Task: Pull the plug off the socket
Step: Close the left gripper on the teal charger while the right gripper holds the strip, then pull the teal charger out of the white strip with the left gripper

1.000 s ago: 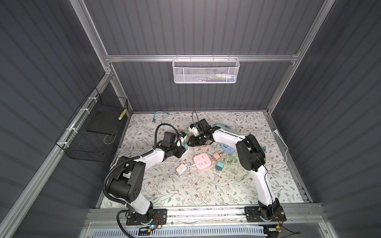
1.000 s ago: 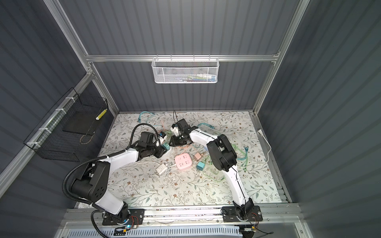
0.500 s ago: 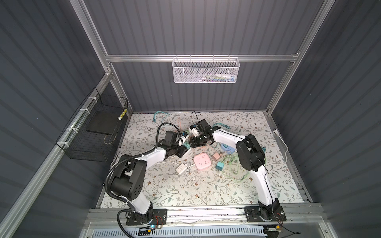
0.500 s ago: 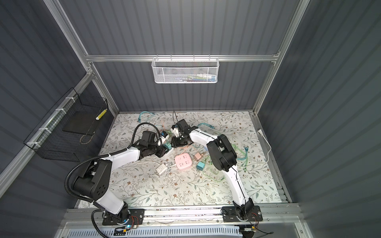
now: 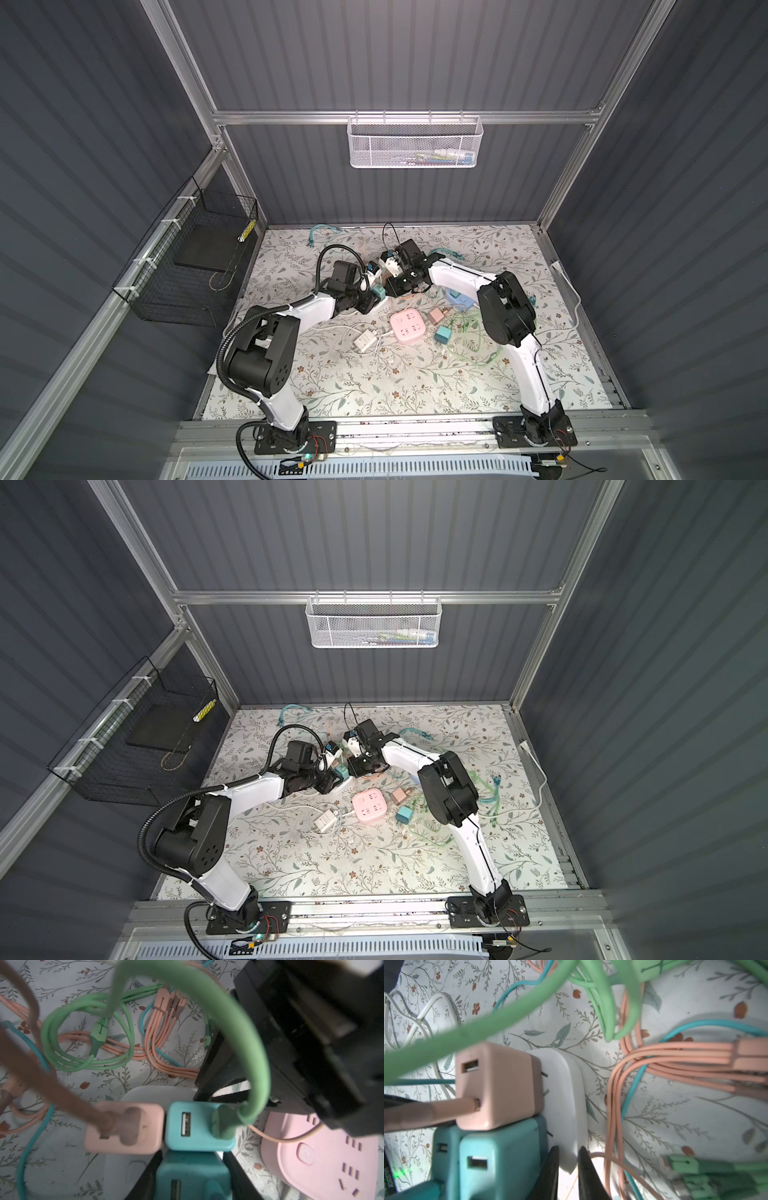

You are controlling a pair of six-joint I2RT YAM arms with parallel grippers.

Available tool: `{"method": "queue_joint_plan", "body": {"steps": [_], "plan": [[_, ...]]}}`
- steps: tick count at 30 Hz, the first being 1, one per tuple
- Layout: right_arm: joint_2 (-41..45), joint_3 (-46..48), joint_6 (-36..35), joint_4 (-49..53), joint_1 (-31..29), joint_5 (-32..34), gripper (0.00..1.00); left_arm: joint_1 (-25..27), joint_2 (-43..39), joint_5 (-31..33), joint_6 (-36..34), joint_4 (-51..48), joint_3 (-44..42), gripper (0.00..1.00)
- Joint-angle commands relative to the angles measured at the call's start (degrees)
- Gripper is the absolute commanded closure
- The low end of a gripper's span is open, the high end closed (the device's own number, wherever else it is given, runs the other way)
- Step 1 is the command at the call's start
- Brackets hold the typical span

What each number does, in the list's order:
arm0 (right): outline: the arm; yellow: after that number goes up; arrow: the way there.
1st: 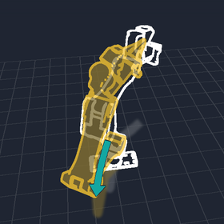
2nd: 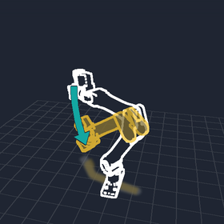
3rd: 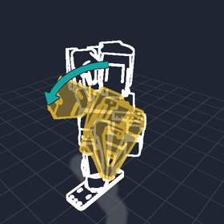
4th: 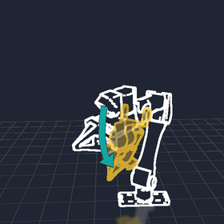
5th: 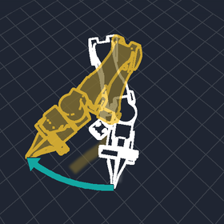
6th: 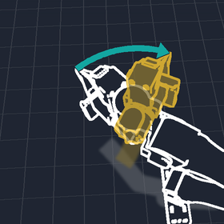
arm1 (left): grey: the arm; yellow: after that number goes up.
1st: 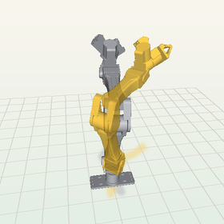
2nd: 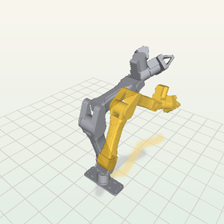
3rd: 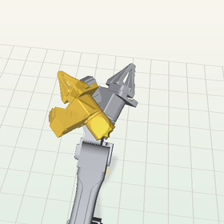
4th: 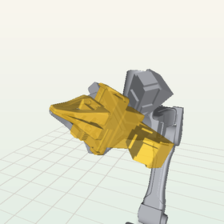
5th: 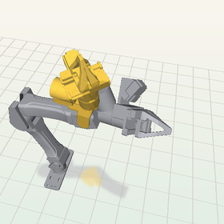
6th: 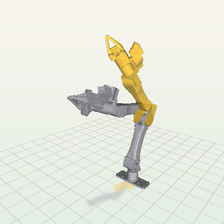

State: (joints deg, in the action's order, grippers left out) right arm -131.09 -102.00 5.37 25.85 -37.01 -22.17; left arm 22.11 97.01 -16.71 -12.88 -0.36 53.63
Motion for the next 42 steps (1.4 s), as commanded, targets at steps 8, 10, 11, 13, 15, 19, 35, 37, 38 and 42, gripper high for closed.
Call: {"method": "queue_joint_plan", "body": {"steps": [8, 10, 11, 13, 15, 19, 35, 37, 38, 42], "plan": [[-1.3, 3.8, -2.2, 6.4, -1.7, 2.3, 0.83, 0.2, 1.3, -6.8, 0.8, 6.2, 4.3, 0.72], [-1.1, 3.8, -2.1, 6.5, -1.7, 2.3, 0.83, 1.4, 1.2, -2.8, -1.1, 4.9, 4.8, 0.73], [-1.3, 3.8, -2.1, 6.5, -1.7, 2.3, 0.83, 2.8, 1.0, 2.3, -3.1, 4.5, 4.7, 0.73], [-1.4, 3.6, -1.9, 6.5, -1.7, 2.3, 0.83, 5.5, 0.9, 7.8, -6.8, 3.9, 4.8, 0.73], [-1.5, 3.4, -1.6, 6.6, -1.7, 2.3, 0.83, 6.6, 0.7, 10.5, -7.9, 4.2, 4.7, 0.73], [-1.5, 2.8, -0.9, 6.7, -1.7, 4.5, 0.83, 6.6, -1.0, 12.0, -7.2, 9.2, 2.1, 0.73], [-2.2, 1.9, -0.2, 7.7, -1.7, 6.0, 0.83, -0.1, 2.0, -6.6, -0.9, 0.7, 7.3, 0.72], [-2.2, 1.9, -0.2, 7.6, -1.6, 6.0, 0.83, -0.1, 2.4, -6.2, -1.4, -0.2, 7.6, 0.72], [-2.2, 1.8, -0.2, 7.6, -1.7, 6.1, 0.84, -0.1, 2.5, -5.6, -1.6, -0.5, 7.7, 0.72], [-2.2, 1.7, -0.3, 7.6, -1.7, 6.3, 0.83, 0.6, 2.2, 2.8, -2.1, 0.4, 6.6, 0.75]]}}
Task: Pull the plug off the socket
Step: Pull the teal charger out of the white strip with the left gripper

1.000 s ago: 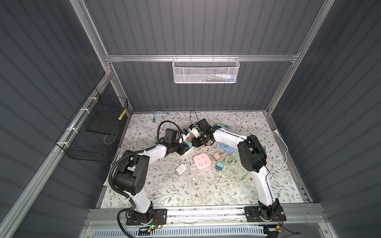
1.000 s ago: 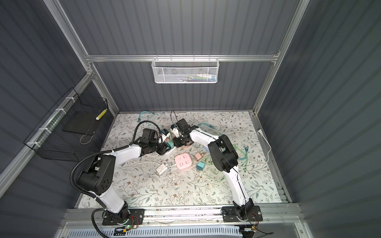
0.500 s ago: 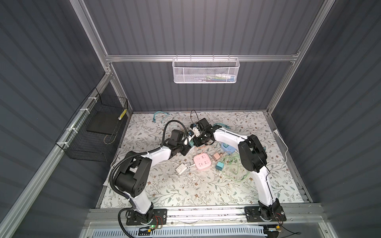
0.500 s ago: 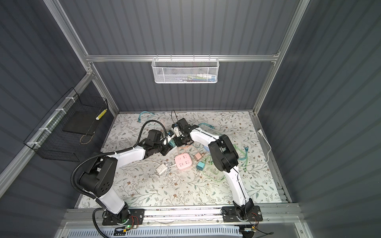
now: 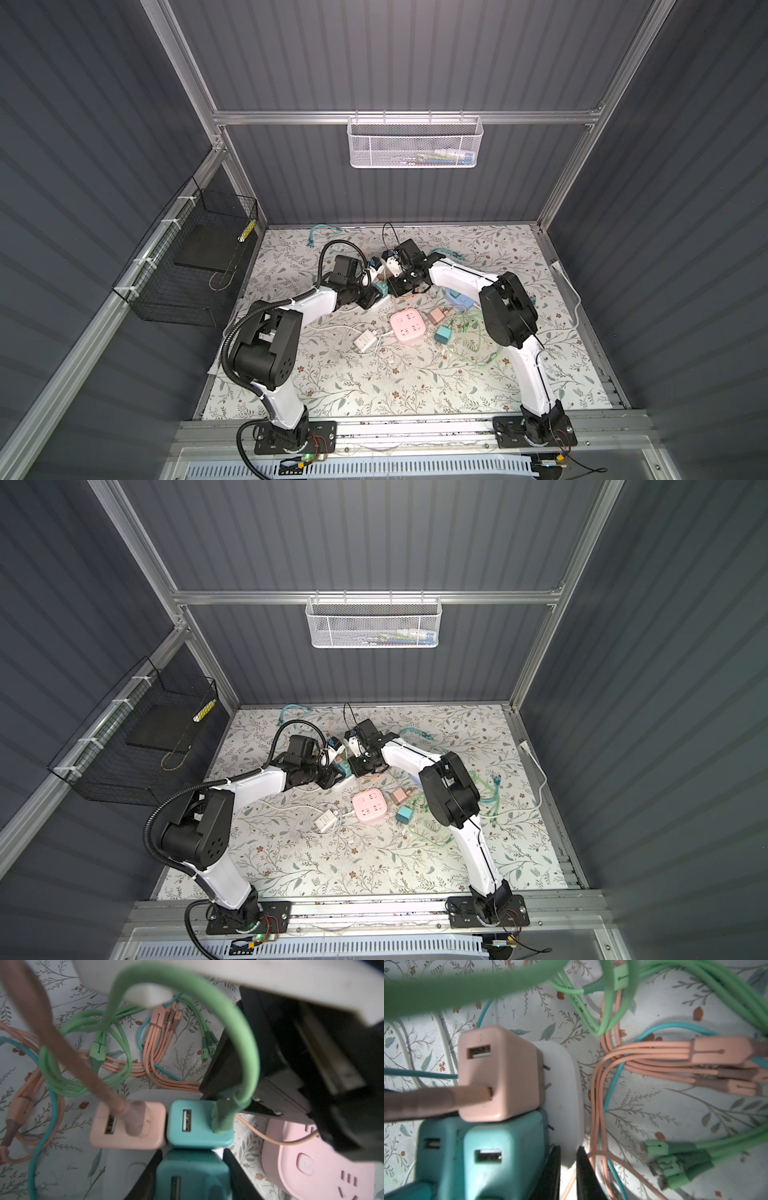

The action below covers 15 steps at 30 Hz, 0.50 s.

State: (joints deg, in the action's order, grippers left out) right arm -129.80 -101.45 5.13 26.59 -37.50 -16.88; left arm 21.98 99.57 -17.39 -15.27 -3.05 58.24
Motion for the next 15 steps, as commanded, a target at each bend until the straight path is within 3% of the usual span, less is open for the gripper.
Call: {"method": "queue_joint_plan", "body": {"steps": [1, 5, 10, 15], "plan": [[-3.6, 1.2, 0.0, 7.0, -1.2, 1.1, 0.83, 1.3, -0.8, 6.4, -0.3, 4.2, 1.2, 0.75], [-3.8, 1.2, -0.1, 7.2, -1.2, 1.7, 0.84, 4.6, -3.2, 14.4, -3.8, 7.4, -1.6, 0.75], [-3.9, 0.9, 0.0, 7.4, -1.1, 2.0, 0.84, 4.7, -7.1, 12.5, -3.2, 13.2, -5.5, 0.73], [-4.0, 0.4, 0.2, 7.6, -1.1, 1.9, 0.83, 4.3, -3.8, 7.0, -3.5, 5.4, -0.9, 0.73]]}}
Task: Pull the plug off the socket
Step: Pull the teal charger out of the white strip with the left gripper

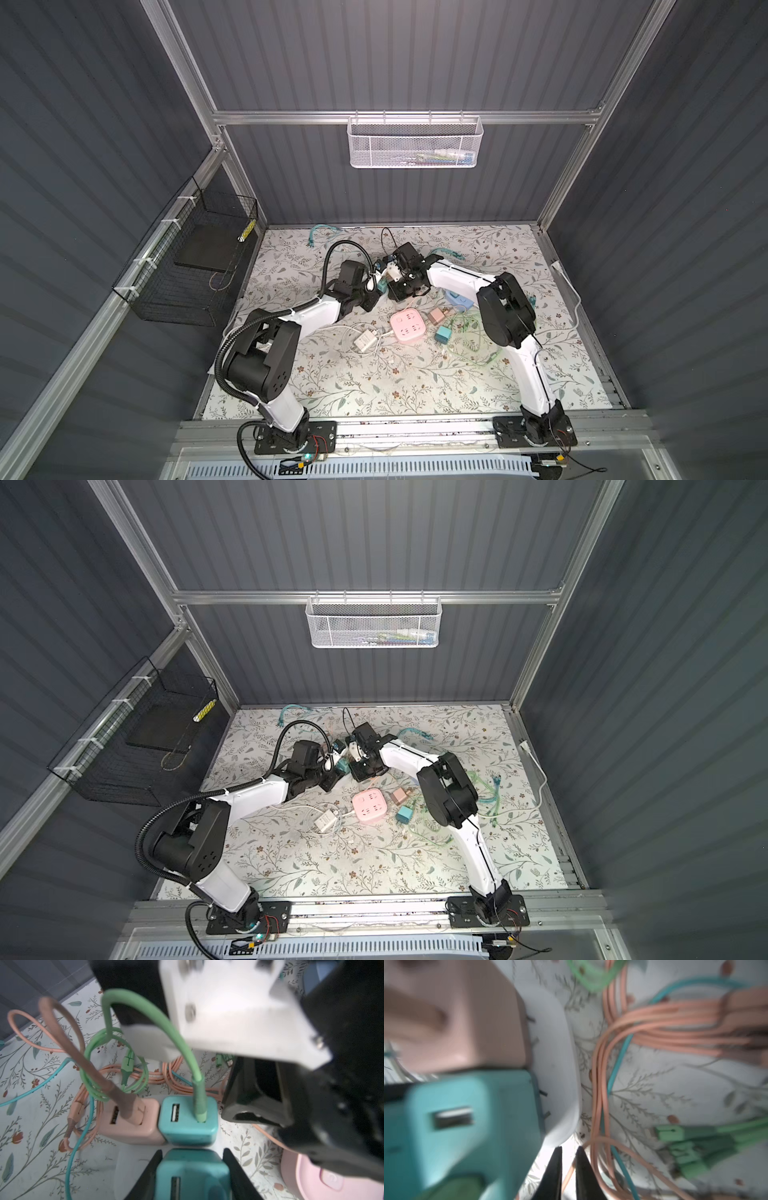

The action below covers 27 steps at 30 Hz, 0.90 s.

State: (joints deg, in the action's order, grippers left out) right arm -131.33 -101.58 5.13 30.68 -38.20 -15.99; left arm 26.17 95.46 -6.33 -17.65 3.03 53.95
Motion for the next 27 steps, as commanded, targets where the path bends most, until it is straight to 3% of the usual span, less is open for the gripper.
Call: {"method": "queue_joint_plan", "body": {"steps": [1, 3, 4, 11, 15, 27], "plan": [[-2.4, 0.5, 0.2, 3.5, -0.4, 1.0, 0.83, -0.6, 1.0, -7.3, -0.2, -1.3, 4.0, 0.73], [-2.4, 0.6, 0.2, 3.5, -0.4, 1.1, 0.83, -2.7, 2.3, -14.9, 2.3, -1.2, 4.7, 0.73], [-2.3, 0.6, 0.3, 3.5, -0.4, 1.1, 0.83, -3.2, 2.8, -15.6, 2.9, -1.6, 5.2, 0.73], [-1.2, 2.2, 1.2, 1.8, 0.2, 0.3, 0.82, -3.2, 3.5, -7.8, 0.2, -6.9, 6.7, 0.73], [-0.6, 2.5, 1.4, 1.2, 0.3, -0.3, 0.79, -3.2, 2.0, -5.7, 1.3, -4.6, 4.6, 0.73], [6.3, 8.2, 4.1, -9.4, 0.5, -6.0, 0.61, -3.7, -6.2, -1.5, 8.8, -1.6, -0.2, 0.7]]}}
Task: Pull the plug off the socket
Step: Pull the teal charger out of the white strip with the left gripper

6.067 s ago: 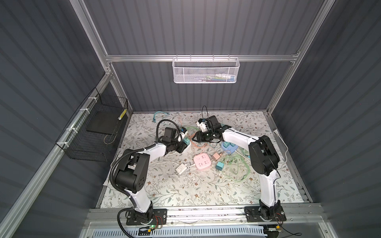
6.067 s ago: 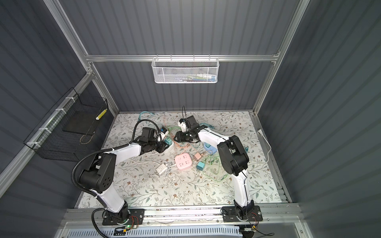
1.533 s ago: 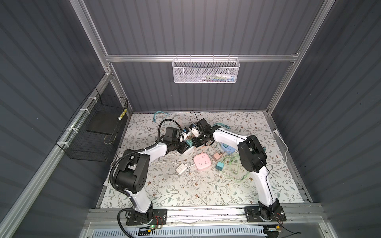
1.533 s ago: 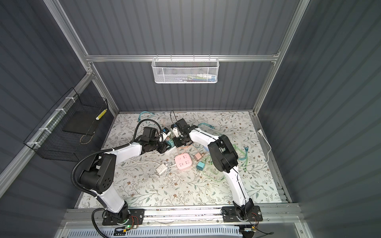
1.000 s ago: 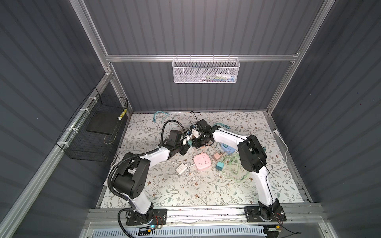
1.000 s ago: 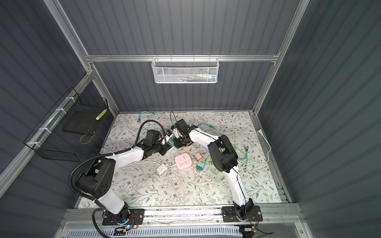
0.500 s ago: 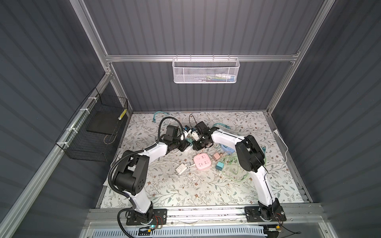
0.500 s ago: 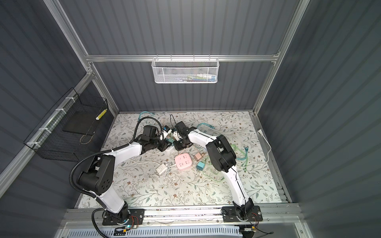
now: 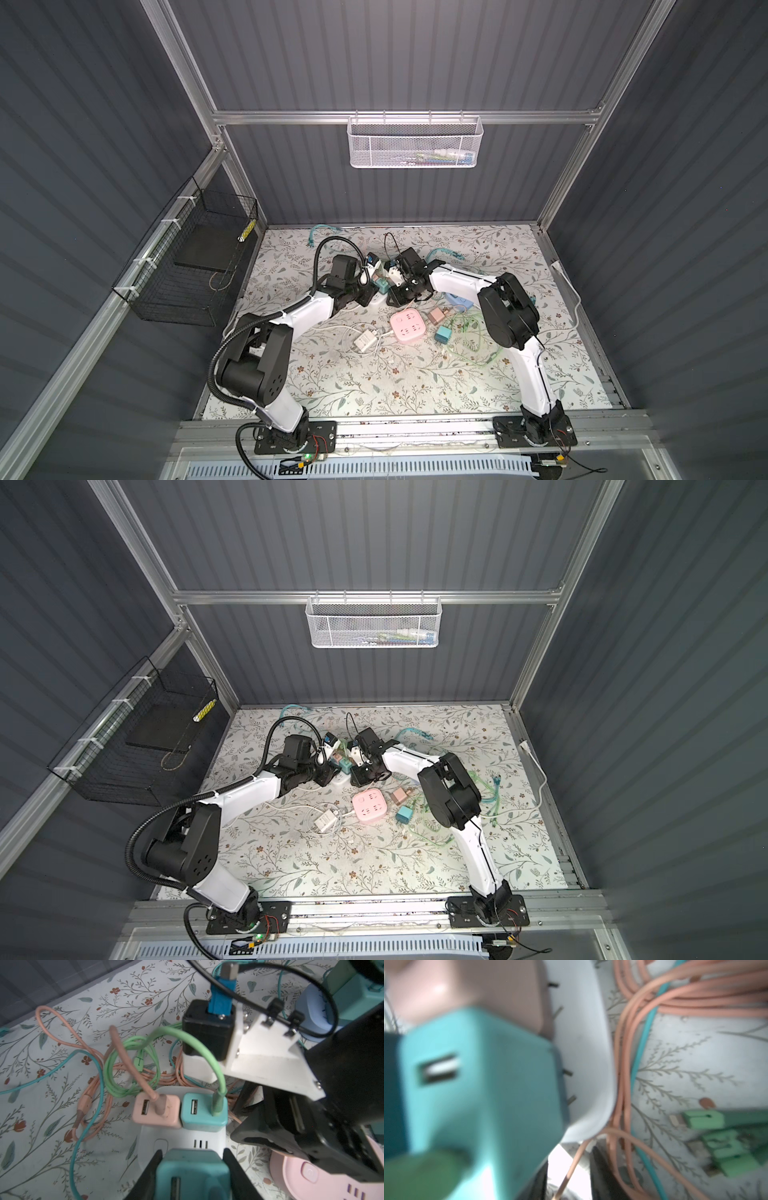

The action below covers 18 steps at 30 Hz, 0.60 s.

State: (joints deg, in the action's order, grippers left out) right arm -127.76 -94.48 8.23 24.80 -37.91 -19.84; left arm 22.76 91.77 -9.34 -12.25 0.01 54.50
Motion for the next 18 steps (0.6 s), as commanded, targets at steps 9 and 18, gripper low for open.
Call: {"method": "queue_joint_plan", "body": {"steps": [9, 18], "plan": [[6.7, 4.3, 2.4, -8.1, 0.4, -3.6, 0.58, -4.3, -4.4, 3.6, 11.1, -2.9, -2.1, 0.69], [10.2, 8.5, 3.0, -11.1, 0.5, -4.0, 0.54, -5.5, -5.8, 11.3, 16.8, -7.0, -3.1, 0.62]]}}
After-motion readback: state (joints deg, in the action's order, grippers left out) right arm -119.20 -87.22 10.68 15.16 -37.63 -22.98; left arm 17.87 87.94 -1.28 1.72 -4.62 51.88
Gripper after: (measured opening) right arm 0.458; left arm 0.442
